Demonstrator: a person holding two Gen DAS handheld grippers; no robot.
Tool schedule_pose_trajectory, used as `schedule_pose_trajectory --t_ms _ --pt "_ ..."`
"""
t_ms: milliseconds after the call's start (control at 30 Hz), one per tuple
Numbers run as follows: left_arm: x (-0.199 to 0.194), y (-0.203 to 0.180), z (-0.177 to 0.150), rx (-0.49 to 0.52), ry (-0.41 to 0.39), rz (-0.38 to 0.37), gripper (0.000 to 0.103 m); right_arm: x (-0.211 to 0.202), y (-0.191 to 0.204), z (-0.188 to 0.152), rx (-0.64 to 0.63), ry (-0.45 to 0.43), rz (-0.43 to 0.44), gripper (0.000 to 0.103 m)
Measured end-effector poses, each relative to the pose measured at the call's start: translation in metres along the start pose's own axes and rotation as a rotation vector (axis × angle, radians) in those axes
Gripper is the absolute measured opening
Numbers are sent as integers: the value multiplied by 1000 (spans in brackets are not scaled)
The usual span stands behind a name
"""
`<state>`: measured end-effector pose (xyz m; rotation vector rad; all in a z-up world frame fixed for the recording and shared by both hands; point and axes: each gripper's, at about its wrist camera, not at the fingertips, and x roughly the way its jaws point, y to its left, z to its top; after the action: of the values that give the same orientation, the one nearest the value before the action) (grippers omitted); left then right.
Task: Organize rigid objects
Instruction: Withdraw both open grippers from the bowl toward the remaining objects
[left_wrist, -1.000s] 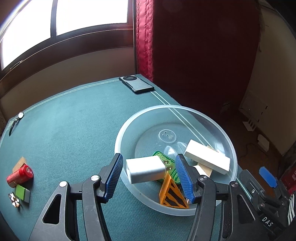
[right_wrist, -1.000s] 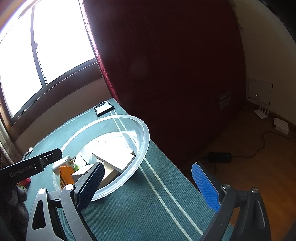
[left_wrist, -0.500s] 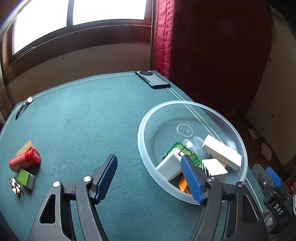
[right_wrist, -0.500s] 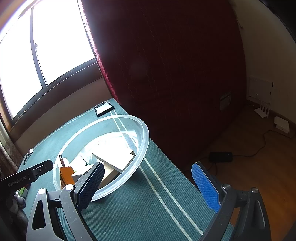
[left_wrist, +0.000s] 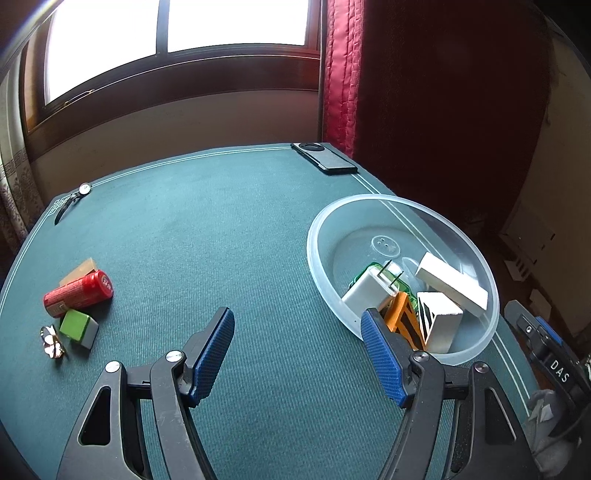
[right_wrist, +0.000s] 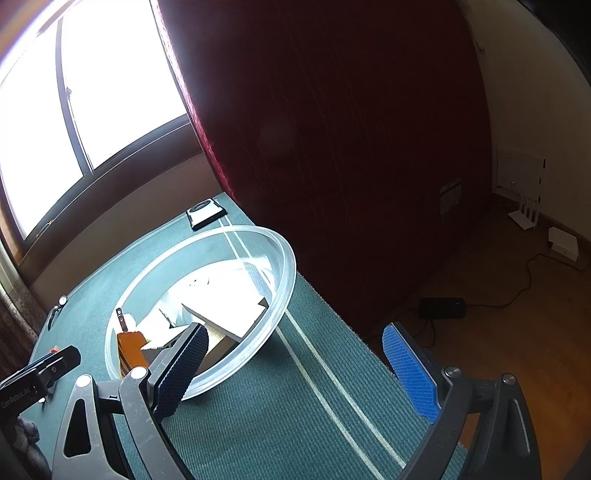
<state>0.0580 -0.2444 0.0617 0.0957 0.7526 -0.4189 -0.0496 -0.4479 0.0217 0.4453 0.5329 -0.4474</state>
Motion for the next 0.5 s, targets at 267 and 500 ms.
schedule_pose_trajectory --t_ms 267,500 --pt "-30 17 -14 -34 -24 42 72 0 0 0 0 -1 -2 98" --pt "-61 41 -28 -68 -48 86 72 -2 1 1 -2 -7 -8 98"
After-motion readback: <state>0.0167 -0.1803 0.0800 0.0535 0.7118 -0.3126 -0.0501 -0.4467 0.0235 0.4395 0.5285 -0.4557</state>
